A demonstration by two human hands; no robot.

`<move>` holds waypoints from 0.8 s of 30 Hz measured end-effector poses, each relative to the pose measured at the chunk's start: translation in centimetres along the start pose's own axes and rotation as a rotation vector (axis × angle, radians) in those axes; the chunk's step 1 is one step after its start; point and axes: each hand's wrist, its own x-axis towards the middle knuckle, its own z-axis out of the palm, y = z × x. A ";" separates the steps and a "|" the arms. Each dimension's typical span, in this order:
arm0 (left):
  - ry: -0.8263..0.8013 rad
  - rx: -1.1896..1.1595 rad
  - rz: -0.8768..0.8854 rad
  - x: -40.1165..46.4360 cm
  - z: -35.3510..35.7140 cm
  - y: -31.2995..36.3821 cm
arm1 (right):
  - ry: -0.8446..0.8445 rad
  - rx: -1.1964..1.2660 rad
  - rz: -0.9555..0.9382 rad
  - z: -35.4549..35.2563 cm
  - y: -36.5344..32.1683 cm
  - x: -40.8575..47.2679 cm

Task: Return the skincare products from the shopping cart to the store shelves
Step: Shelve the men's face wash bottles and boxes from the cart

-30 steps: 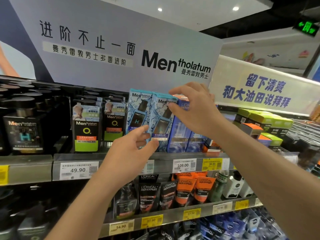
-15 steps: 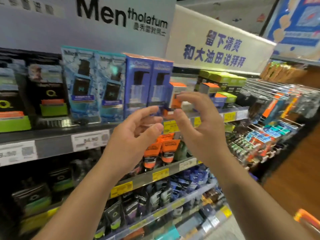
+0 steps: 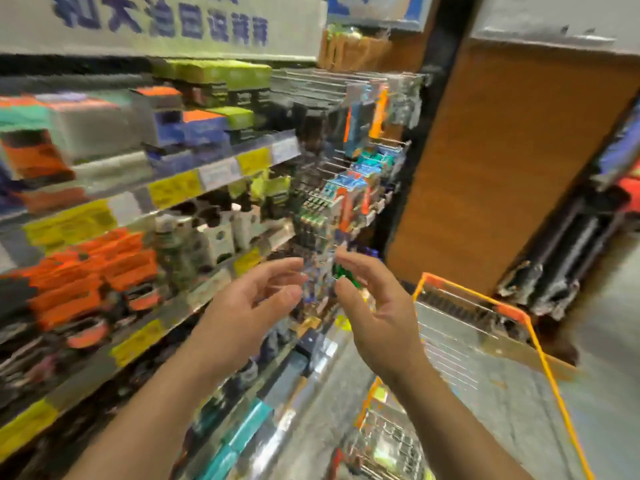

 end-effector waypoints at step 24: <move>-0.386 0.062 -0.316 10.3 30.5 -10.0 | 0.457 0.143 0.604 -25.2 23.6 -10.3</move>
